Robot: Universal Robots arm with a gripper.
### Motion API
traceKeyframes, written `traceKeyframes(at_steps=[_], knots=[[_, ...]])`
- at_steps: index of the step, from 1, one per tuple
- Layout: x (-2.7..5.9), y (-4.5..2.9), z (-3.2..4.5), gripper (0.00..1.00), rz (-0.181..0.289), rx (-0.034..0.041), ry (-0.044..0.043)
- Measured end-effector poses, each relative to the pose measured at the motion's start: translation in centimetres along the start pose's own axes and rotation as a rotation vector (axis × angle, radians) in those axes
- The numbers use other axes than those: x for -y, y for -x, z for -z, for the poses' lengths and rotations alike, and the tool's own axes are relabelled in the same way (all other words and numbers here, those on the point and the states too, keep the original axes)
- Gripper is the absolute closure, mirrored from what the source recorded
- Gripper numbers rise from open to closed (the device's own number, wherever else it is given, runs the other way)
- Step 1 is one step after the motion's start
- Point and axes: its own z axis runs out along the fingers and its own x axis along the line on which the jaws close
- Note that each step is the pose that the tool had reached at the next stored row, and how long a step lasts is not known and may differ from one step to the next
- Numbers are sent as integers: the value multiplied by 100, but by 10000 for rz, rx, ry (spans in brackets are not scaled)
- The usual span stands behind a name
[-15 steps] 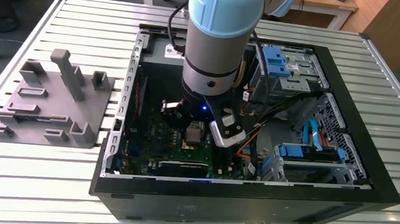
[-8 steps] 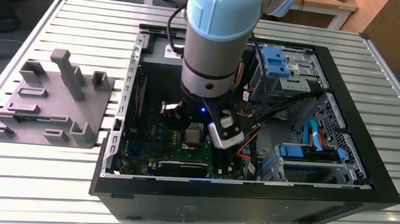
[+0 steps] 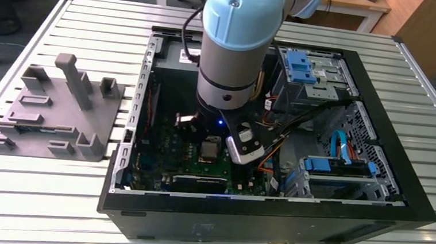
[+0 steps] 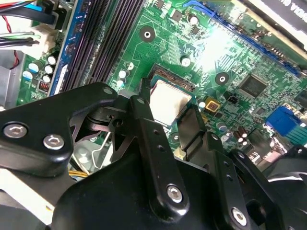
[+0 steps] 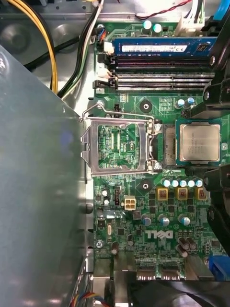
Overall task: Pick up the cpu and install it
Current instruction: 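Place the cpu into insertion slot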
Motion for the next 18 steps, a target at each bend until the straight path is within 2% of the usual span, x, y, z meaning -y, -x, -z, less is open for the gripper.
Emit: traceKeyframes(at_steps=[4,18], knots=[[1,0,-35,53,0,0,0],[2,0,-83,53,0,-1,-3]])
